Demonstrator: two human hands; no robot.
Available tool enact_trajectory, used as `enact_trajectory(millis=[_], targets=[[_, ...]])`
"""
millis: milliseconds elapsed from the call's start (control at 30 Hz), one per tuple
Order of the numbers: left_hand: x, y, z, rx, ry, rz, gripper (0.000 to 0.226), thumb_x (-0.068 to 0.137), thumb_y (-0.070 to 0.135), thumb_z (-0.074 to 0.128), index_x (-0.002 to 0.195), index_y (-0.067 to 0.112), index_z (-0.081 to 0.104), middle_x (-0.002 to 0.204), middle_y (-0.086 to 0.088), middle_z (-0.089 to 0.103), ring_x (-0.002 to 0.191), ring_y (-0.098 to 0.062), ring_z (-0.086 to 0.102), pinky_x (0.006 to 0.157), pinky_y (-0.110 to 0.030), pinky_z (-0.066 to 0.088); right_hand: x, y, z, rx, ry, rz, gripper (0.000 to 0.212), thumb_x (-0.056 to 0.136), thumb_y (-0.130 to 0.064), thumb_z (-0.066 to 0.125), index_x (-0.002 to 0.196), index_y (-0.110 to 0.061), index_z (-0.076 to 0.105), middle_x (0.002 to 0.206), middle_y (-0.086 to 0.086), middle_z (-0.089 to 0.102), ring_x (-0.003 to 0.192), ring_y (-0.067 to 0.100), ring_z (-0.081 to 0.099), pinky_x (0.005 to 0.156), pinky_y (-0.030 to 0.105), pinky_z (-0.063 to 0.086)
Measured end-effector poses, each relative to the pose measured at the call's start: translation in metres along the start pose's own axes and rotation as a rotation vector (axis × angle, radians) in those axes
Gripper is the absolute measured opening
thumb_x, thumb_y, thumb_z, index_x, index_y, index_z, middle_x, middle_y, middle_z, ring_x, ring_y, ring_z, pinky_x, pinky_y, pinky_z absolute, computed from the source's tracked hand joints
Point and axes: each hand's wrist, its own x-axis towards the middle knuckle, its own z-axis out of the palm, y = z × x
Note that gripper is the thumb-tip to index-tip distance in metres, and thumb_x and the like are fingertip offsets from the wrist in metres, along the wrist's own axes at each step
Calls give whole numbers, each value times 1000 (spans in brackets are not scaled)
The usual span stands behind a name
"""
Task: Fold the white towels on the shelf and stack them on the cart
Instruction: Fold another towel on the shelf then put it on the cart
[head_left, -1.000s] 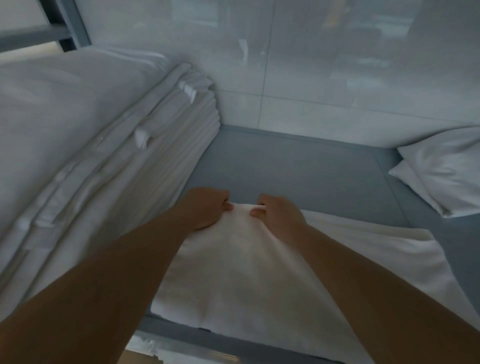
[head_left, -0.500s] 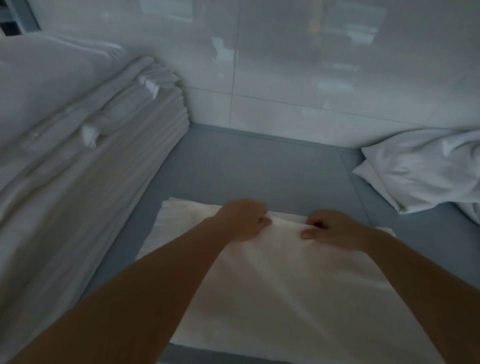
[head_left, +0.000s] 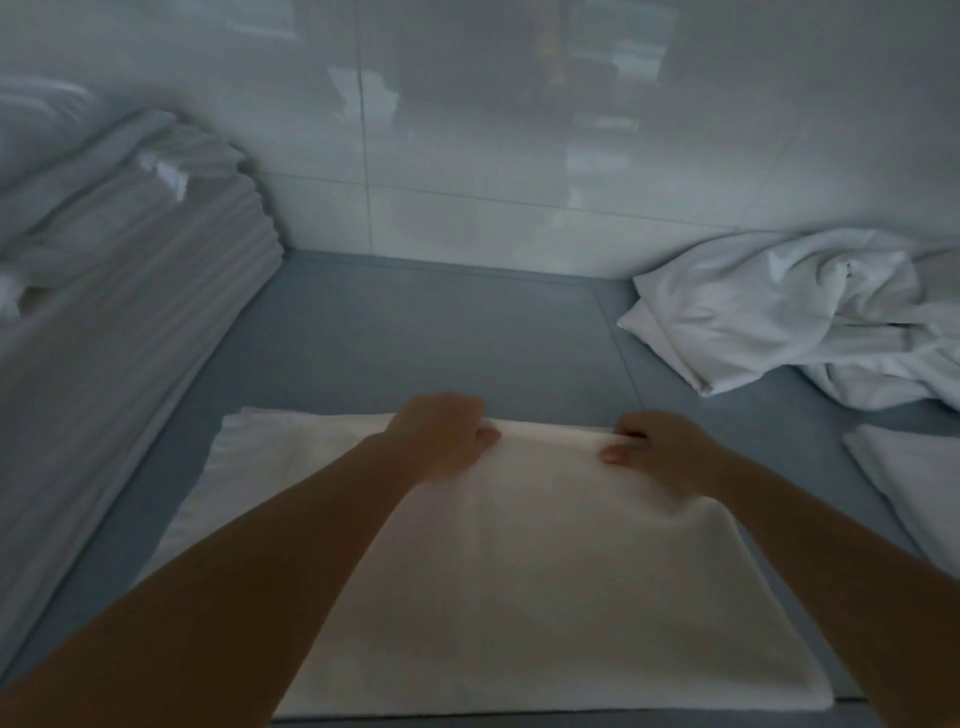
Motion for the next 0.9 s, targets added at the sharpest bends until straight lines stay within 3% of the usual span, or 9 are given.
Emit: enact_trajectory(millis=[100,300,400,467,533,600,700,800,900], targets=[[13,24,4,-21,-78,81,30,98,37,42,110,12,53,118,-14,59,111,-32,54,86,-36,40,2,5,1,9,-6,-45,25,89,-31,65,81,-10,55,83,10,59,81,20,53,64,28,27],[18,27,8,-56,40,-19,25,100,35,41,108,12,49,116,-13,60,108,-32,55,81,-35,39,6,9,12,128,242,47,19,92,-26,60,78,-15,52,81,8,59,80,22,53,61,31,23],[6,6,4,-15,44,-6,35,97,43,45,106,11,54,112,-11,56,105,-32,54,79,-35,39,8,7,13,45,195,62,19,91,-30,61,81,-16,53,89,12,63,89,27,57,65,30,30],[-1,-19,-4,0,-12,-7,38,94,48,49,103,12,58,109,-10,54,104,-31,53,81,-35,40,10,4,9,-65,152,59,23,90,-40,61,89,-17,57,99,9,62,101,27,54,79,33,39],[-8,-47,-14,9,-114,-2,40,91,50,54,102,12,58,108,-10,51,105,-29,51,84,-34,40,14,-5,7,-174,118,15,34,85,-50,61,102,-20,59,109,6,57,111,25,46,92,37,38],[-15,-71,-22,-11,-192,-10,42,86,49,61,101,10,60,106,-8,49,103,-28,51,87,-34,42,21,-22,7,-215,90,-67,47,81,-55,64,114,-23,59,119,4,51,117,24,41,96,37,35],[-25,-98,-31,-62,-232,-28,40,80,47,70,99,13,61,99,-1,45,93,-24,54,79,-28,40,33,-46,11,-208,-9,-155,56,77,-56,68,122,-24,56,129,2,46,121,24,37,100,39,33],[-28,-108,-34,-93,-278,-20,29,77,48,73,88,27,56,95,3,45,88,-19,52,73,-26,36,43,-56,10,-218,-112,-166,49,76,-52,70,115,-23,58,121,5,49,119,24,38,95,34,33],[-27,-106,-33,-63,-254,-18,29,77,47,73,90,28,56,94,6,53,90,-18,53,70,-25,33,47,-58,7,-189,-163,-199,38,76,-45,74,95,-15,61,100,5,52,102,23,48,76,28,33]])
